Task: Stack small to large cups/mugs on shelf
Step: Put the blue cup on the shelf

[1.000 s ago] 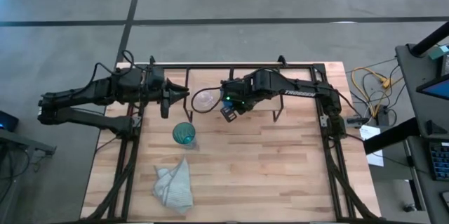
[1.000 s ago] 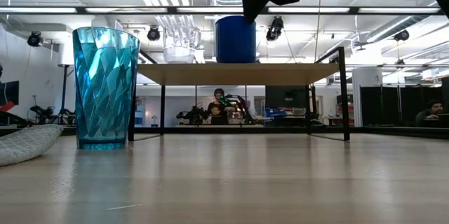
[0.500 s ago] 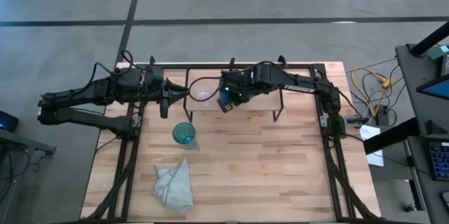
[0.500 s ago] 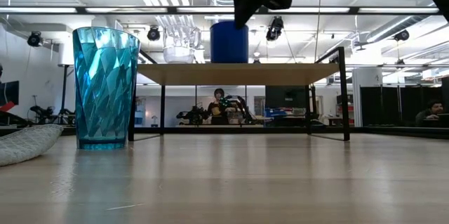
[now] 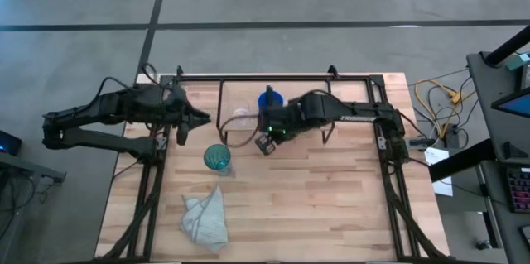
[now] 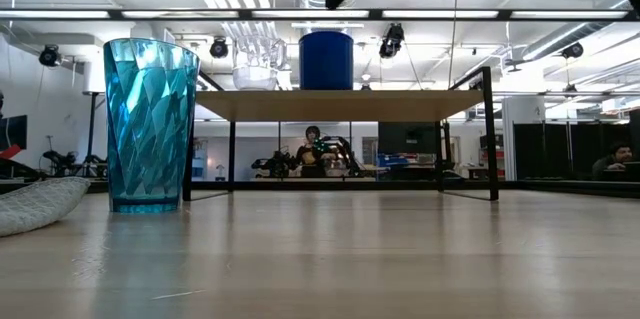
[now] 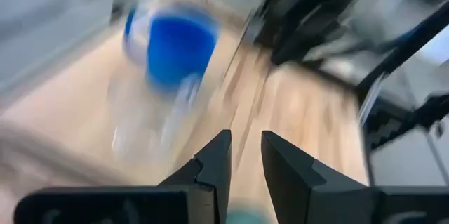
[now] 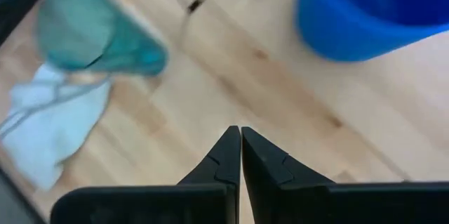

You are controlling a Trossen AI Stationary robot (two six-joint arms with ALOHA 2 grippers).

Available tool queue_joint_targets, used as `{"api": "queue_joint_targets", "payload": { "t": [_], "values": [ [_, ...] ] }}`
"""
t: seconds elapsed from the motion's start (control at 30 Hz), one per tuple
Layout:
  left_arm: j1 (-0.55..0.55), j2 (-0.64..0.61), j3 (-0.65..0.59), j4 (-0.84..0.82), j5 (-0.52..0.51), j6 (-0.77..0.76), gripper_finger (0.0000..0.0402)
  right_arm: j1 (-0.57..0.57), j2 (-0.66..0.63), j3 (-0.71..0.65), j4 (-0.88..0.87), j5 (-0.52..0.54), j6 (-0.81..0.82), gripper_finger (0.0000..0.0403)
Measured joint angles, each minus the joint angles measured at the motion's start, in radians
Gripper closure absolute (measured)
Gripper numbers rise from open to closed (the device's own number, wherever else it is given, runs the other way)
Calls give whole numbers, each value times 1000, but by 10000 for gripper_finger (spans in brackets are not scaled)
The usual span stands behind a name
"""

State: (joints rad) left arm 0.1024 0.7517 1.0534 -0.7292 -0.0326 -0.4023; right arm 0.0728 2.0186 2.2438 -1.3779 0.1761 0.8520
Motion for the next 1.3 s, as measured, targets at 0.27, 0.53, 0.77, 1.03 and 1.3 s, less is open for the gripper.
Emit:
{"api": "queue_joint_targets", "payload": {
  "t": [0.27, 0.53, 0.77, 1.03, 1.3],
  "values": [
    [-29, 22, 0, -246, 34, -63, 336, 122, 0, 4, 36, -1, 3, 389],
    [-116, 103, -3, -254, 218, -11, 336, 156, 32, 0, 88, -1, -40, 342],
    [-204, 239, -12, -251, 207, 132, 336, 156, 45, -1, 143, 0, -41, 304],
    [-230, 393, -13, -240, 195, 253, 336, 156, 45, -1, 156, 1, -41, 305],
    [-255, 448, 1, -216, 210, 262, 336, 156, 45, -1, 157, 1, -41, 309]
  ]
}}
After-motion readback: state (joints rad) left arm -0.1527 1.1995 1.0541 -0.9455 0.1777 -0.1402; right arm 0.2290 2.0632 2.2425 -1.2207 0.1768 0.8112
